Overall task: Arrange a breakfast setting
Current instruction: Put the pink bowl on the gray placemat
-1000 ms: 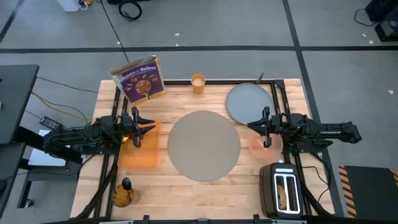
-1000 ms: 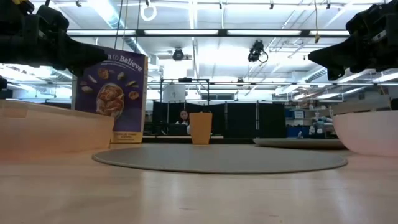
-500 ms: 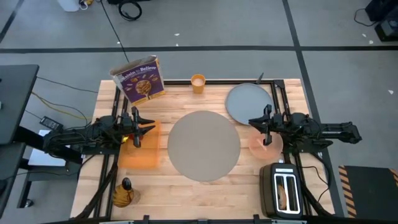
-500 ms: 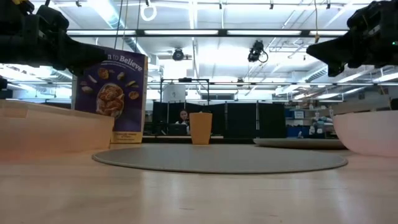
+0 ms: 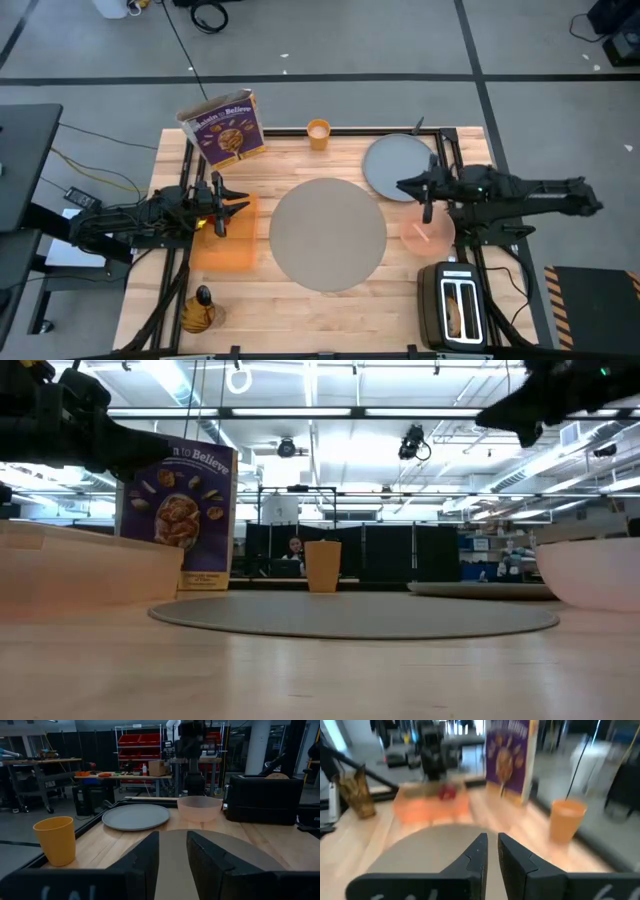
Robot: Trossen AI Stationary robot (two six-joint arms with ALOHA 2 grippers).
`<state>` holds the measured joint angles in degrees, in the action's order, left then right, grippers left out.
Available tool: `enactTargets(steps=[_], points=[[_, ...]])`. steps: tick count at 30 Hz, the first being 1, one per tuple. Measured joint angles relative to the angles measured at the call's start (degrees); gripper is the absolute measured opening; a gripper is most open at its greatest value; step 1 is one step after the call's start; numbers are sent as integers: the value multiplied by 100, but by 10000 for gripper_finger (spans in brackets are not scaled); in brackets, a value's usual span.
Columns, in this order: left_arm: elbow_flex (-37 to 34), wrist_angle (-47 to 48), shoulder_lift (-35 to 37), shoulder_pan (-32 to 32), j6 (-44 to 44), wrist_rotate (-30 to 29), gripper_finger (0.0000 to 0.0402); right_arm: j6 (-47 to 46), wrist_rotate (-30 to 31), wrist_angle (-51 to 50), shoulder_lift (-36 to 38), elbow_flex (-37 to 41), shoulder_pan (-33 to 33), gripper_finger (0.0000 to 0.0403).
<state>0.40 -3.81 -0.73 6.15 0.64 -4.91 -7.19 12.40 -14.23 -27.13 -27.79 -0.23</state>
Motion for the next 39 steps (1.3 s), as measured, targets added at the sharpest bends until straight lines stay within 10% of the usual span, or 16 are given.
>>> enactTargets(steps=[17,26,39], points=[[-2,-2,-1,-1,0,1,107,-4757,-1025,-4132,-3971,-4117,763,10],[-1,-2,0,-1,0,1,107,-6973,-919,-5642,-4763,-4243,1650,15],[-2,-2,0,-2,0,2,107,-7212,-1111,-5849,-5910,-3577,1282,190]])
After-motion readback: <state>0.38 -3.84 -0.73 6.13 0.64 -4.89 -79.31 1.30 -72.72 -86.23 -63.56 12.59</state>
